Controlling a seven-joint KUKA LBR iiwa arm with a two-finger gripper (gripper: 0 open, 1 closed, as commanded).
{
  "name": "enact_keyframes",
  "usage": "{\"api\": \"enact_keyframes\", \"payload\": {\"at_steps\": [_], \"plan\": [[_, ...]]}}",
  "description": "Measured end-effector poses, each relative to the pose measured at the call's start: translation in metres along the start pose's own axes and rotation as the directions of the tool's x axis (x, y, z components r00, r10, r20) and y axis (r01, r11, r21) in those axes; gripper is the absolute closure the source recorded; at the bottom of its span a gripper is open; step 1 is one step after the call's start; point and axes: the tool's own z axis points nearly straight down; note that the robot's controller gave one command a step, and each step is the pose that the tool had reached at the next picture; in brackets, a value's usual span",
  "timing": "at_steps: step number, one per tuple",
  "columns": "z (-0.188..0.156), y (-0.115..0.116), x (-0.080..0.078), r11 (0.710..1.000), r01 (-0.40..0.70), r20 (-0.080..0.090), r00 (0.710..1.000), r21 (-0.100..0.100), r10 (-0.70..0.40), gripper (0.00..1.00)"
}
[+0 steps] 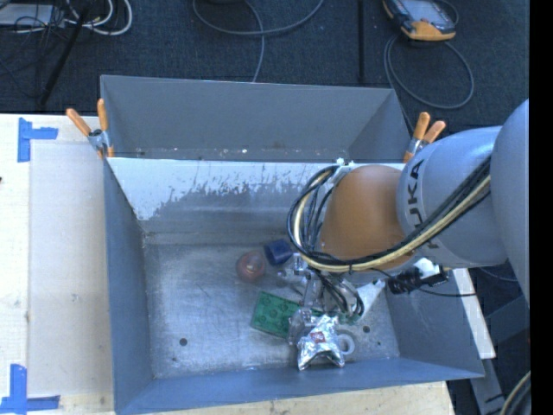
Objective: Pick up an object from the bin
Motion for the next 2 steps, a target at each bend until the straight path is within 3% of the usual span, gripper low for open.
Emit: {"api": "enact_keyframes", "payload": {"at_steps": [1, 2], "plan": [[0.0325, -0.0085, -0.0038, 1.000, -0.027, -0.003, 1.000, 0.003, 0.027, 0.00], [0.0328, -0.0085, -0.0025, 1.000, -0.027, -0.009, 1.000, 0.004, 0.027, 1.00]]}}
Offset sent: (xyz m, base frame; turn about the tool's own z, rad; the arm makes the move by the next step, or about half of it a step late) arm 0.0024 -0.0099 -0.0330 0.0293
